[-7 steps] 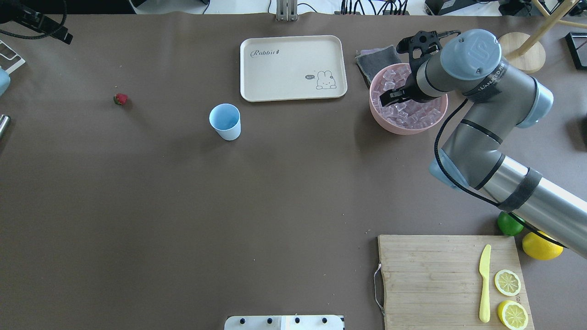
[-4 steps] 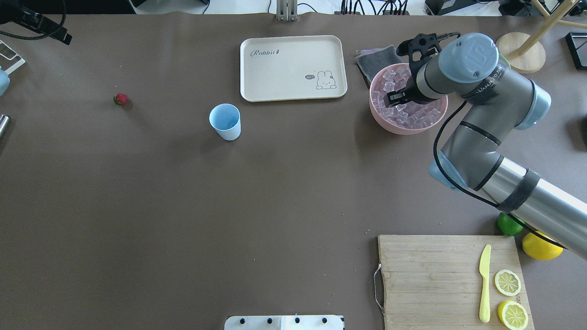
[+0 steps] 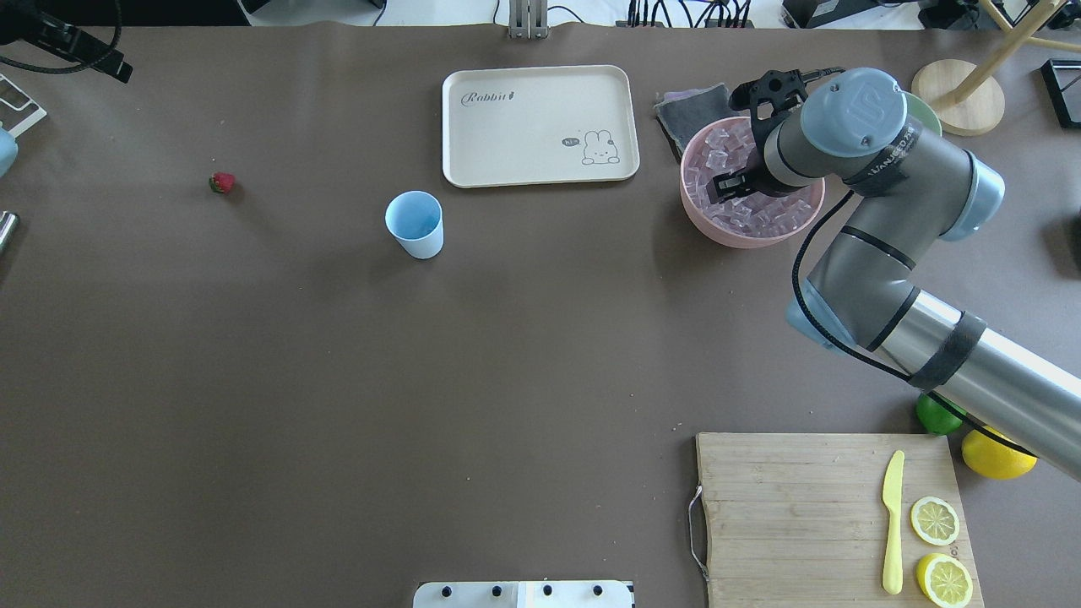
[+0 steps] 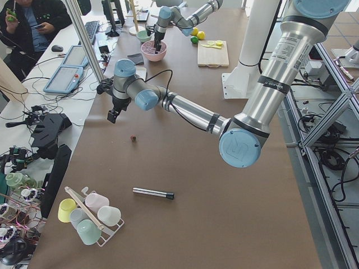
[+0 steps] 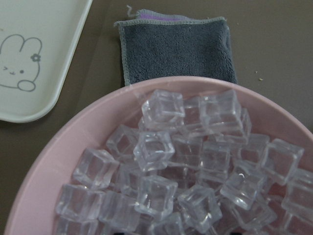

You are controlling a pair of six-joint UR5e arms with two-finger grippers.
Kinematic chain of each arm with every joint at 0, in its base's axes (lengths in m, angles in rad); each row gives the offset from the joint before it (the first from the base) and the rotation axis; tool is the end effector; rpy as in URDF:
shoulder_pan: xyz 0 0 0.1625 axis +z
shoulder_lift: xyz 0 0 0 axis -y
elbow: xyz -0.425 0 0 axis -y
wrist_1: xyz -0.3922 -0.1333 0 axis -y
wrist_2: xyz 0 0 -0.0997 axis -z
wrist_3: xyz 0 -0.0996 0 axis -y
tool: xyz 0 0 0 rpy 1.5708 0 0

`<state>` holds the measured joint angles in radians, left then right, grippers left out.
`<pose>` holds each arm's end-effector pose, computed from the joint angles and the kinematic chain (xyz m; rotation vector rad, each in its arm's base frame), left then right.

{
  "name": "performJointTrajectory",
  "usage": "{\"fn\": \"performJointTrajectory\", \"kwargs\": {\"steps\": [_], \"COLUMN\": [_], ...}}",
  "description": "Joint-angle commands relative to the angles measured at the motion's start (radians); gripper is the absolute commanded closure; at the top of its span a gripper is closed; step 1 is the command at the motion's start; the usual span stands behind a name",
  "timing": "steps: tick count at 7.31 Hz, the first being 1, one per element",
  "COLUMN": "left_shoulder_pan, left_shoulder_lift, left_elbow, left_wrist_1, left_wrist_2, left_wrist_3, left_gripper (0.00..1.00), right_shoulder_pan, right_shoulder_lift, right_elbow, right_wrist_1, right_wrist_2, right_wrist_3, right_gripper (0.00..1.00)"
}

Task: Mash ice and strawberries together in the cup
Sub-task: 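Lower the right gripper into the bowl and grasp another ice cube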

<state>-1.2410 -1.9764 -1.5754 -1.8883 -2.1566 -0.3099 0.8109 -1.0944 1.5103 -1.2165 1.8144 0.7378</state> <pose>0.1388 -0.6469 0.3923 0.4949 0.7535 0.2316 -0.3978 -0.5773 0.3817 0.4038 -0.6913 -0.1147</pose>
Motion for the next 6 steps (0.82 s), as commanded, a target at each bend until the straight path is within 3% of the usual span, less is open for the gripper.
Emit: {"fn": "performJointTrajectory", "kwargs": {"steps": [1, 2, 3, 4, 5, 6], "left_shoulder_pan": [0.000, 0.000, 0.000, 0.000, 0.000, 0.000], "left_shoulder_lift": [0.002, 0.004, 0.004, 0.005, 0.005, 0.005], "left_elbow": [0.002, 0.000, 0.000, -0.002, -0.002, 0.001], "left_wrist_1": [0.000, 0.000, 0.000, 0.000, 0.000, 0.000], "left_wrist_2": [0.000, 0.000, 0.000, 0.000, 0.000, 0.001], "left_wrist_3": [0.000, 0.000, 0.000, 0.000, -0.002, -0.002], "left_gripper": [0.02, 0.02, 0.02, 0.02, 0.02, 0.02], "right_shoulder_pan": [-0.012, -0.012, -0.012, -0.010, -0.004, -0.004], "right_shoulder_lift": [0.002, 0.005, 0.007, 0.011, 0.016, 0.013], "right_elbow": [-0.001, -0.001, -0.001, -0.001, 0.001, -0.001], "right_wrist_1": [0.000, 0.000, -0.001, -0.003, -0.003, -0.002], "right_wrist_2": [-0.001, -0.001, -0.001, 0.000, 0.000, -0.001], "right_wrist_3": [0.000, 0.000, -0.001, -0.005, -0.044, -0.060], "right_gripper": [0.26, 0.29, 0.41, 0.78, 1.00, 1.00]}}
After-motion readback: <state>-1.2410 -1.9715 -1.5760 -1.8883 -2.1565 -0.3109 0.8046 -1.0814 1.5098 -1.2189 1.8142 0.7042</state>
